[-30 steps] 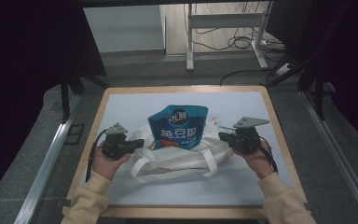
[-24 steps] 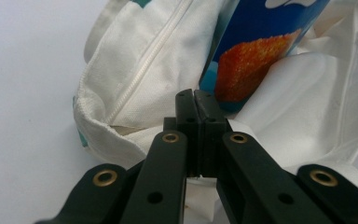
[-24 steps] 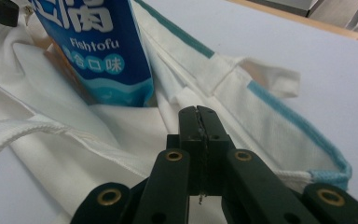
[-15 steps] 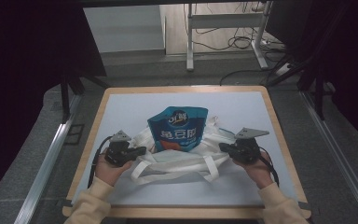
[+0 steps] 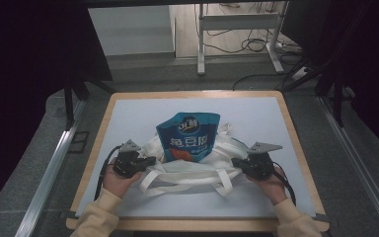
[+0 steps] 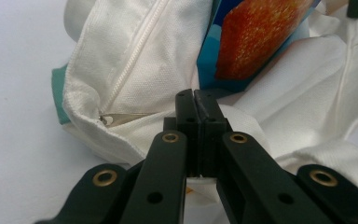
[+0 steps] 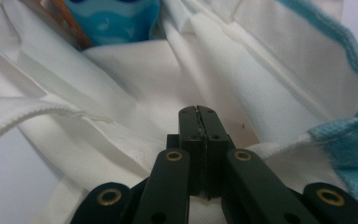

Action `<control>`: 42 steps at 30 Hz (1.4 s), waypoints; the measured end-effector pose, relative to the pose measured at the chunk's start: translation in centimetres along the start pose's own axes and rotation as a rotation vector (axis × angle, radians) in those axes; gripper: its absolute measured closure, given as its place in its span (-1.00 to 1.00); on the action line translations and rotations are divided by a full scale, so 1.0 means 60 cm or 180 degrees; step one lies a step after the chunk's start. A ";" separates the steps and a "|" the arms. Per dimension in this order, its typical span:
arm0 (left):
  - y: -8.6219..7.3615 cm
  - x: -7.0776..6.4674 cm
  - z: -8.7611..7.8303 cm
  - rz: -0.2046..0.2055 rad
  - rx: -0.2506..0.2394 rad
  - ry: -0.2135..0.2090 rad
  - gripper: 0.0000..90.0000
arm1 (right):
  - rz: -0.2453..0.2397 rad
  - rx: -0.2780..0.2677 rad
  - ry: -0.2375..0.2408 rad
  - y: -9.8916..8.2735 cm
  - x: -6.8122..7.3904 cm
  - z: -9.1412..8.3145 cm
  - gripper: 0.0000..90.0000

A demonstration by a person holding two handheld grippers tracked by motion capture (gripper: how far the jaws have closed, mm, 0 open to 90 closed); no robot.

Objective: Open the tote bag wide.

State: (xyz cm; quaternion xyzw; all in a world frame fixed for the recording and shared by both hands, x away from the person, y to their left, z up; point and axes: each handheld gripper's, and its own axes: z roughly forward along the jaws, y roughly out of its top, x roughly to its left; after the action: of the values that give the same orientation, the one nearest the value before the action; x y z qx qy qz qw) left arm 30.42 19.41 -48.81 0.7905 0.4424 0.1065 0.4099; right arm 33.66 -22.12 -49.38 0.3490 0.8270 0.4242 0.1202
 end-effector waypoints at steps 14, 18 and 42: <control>0.046 0.009 0.016 -0.0012 -0.0012 0.0088 1.00 | -0.0213 -0.0097 0.0131 0.057 0.044 0.015 0.97; 0.048 0.023 0.037 -0.0113 0.0093 0.0154 1.00 | -0.0273 0.0082 0.0193 0.037 0.061 0.034 0.97; 0.055 0.043 0.062 -0.0329 0.0098 0.0149 1.00 | -0.0254 0.0365 0.0232 -0.033 0.072 0.040 0.98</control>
State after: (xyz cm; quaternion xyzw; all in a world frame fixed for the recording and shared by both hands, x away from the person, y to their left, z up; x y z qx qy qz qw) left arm 35.93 18.49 -49.21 0.7701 0.4937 0.0969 0.3921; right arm 30.77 -18.49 -51.95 0.3064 0.8670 0.3834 0.0865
